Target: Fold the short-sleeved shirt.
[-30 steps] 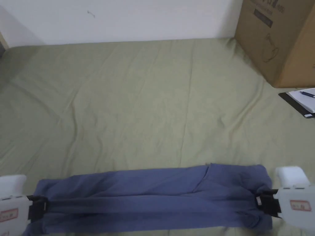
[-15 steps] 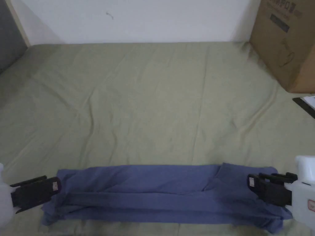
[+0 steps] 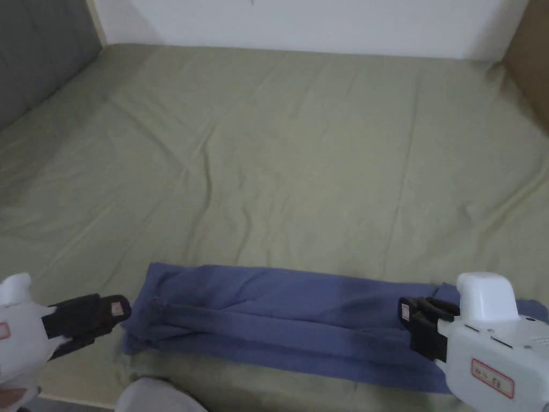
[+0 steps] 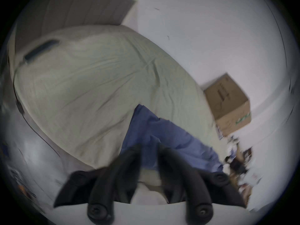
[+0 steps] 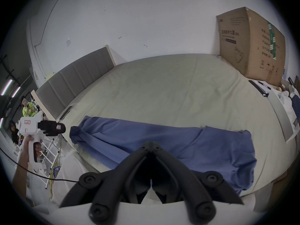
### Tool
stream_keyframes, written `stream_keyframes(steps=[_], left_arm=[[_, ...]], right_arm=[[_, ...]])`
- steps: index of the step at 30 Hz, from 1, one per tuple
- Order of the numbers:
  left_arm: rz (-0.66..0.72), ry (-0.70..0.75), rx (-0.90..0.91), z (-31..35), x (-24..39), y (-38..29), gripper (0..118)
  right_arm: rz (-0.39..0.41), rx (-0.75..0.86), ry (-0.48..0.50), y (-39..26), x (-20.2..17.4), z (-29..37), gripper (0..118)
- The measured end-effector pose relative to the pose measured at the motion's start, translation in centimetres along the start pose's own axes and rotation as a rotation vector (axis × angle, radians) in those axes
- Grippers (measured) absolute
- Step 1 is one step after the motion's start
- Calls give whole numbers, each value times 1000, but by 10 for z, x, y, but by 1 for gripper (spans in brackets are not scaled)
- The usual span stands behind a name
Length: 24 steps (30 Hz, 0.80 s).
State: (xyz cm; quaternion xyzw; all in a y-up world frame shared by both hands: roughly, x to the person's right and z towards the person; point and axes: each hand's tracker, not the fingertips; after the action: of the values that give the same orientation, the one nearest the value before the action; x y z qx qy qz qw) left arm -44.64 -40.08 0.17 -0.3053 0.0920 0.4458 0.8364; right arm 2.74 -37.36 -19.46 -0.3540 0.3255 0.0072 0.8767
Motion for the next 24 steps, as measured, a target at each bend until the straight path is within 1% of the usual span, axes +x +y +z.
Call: stream_keyframes(steps=[1, 2, 3, 4, 5, 7, 10, 12, 13, 14, 15, 16, 17, 18, 19, 20, 21, 24], left_arm=[[57, -33, -33, -4, -9, 5, 37], [91, -55, -54, -10, -17, 7, 50], [112, -55, -67, -17, -21, 9, 72], [100, -36, -92, -22, -24, 10, 86], [91, -37, -113, -28, -27, 11, 92], [90, -47, -171, -44, -31, 12, 93], [113, -83, -203, -66, -39, 15, 93], [168, -134, -216, -80, -45, 18, 93], [220, -168, -209, -82, -47, 20, 93], [266, -213, -205, -84, -49, 23, 90], [279, -256, -225, -90, -52, 25, 73], [278, -267, -246, -98, -55, 26, 44], [270, -215, -267, -109, -57, 25, 13], [272, -115, -286, -119, -57, 21, 7], [284, -123, -284, -126, -59, 16, 7], [328, -248, -258, -121, -62, 15, 7], [355, -254, -254, -116, -60, 16, 7], [245, -130, -266, -107, -46, 19, 6]], right_arm=[[9, -9, 5, 1, -3, -4, 0], [19, -18, 9, 2, -7, -6, 0], [20, -25, 13, 2, -9, -9, 0], [8, -33, 28, 3, -10, -10, 0], [-17, -37, 49, 3, -11, -12, 0], [-32, -43, 56, 5, -11, -17, 0], [-29, -57, 54, 7, -14, -23, 0], [-20, -70, 50, 8, -15, -27, 0], [-18, -75, 47, 8, -15, -28, 0], [-18, -82, 48, 9, -15, -30, 0], [-18, -89, 48, 9, -15, -31, 0], [-16, -93, 47, 9, -15, -31, 0], [-11, -95, 48, 9, -15, -31, 0], [-6, -98, 44, 9, -15, -31, 0], [-2, -101, 36, 9, -14, -31, 0], [-1, -105, 30, 8, -13, -31, 0], [-3, -107, 24, 8, -11, -29, 0], [-26, -103, 20, 8, -3, -24, 0]])
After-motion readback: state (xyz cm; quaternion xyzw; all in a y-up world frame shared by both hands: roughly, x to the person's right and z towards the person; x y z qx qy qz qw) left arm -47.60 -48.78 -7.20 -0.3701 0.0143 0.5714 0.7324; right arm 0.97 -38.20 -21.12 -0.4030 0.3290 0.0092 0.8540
